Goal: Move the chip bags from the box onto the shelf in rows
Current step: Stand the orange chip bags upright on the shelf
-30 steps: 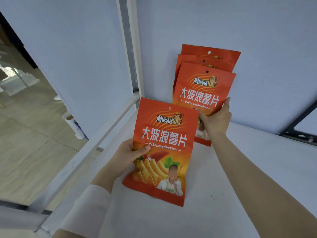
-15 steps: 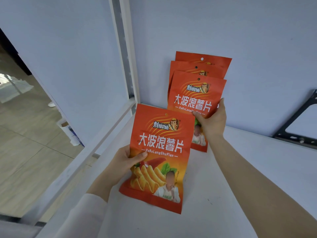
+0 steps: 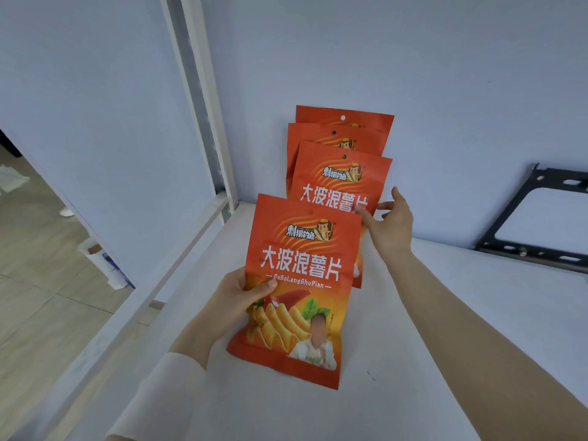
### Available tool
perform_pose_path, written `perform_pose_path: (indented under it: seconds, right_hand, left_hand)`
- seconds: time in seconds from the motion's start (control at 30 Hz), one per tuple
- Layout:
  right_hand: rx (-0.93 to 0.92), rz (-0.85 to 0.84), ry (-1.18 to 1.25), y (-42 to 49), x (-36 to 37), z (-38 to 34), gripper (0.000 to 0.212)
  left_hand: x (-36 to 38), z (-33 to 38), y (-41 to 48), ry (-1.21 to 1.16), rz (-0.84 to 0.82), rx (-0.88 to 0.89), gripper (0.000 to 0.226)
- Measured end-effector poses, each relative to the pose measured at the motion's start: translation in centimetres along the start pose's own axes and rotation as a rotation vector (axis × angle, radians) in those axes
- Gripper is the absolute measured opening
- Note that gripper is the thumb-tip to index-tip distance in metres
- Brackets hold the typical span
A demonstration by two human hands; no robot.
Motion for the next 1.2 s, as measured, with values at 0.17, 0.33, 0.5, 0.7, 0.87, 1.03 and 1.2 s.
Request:
perform_pose_path:
  seconds: [0.17,0.33,0.5,0.7,0.87,1.03,1.2]
  right_hand:
    - [-0.032,0.001,-0.09,-0.3,-2.5,1.3,0.078]
    - [-0.217,-0.165,-0.435,-1.4,-5.5,1.7,0.069]
    - [-0.326,-0.299,-0.755,-2.3,-7.7,1.7,0.07]
    - [-0.306,-0.339,-0.826,-3.2,-9.1,2.1,0.069]
    - [-0.268,-0.35,-0.847,-3.6,-9.7,2.5,0.068]
    - [-0.261,-0.367,-0.839,-4.0,-9.7,2.5,0.069]
    - [-0.278,-0.374,-0.82,-4.2,-9.5,2.2,0.068]
  left_hand:
    - [1.4,1.2,1.9,0.005,-0.028,0.02,0.028]
    - [2.7,2.0,4.2,0.009,-0.015,0.028,0.024]
    - [3.5,2.5,5.9,0.032,0.001,0.054,0.022]
    - [4.5,3.2,7.3,0.087,0.029,0.096,0.029]
    - [4.7,4.1,8.1,0.172,0.061,0.144,0.036]
    - [5.4,3.9,8.8,0.198,0.301,0.188,0.053]
    - [6.0,3.5,7.9,0.074,0.384,0.193,0.051]
Point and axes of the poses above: each hand's wrist, its own y-axis towards the middle knuckle, its own x-axis out of the palm, z = x × y, the point moved 1 cm from there along y, towards the middle knuckle, and after that the axes turned 8 degrees about -x, right-handed, at the moved point
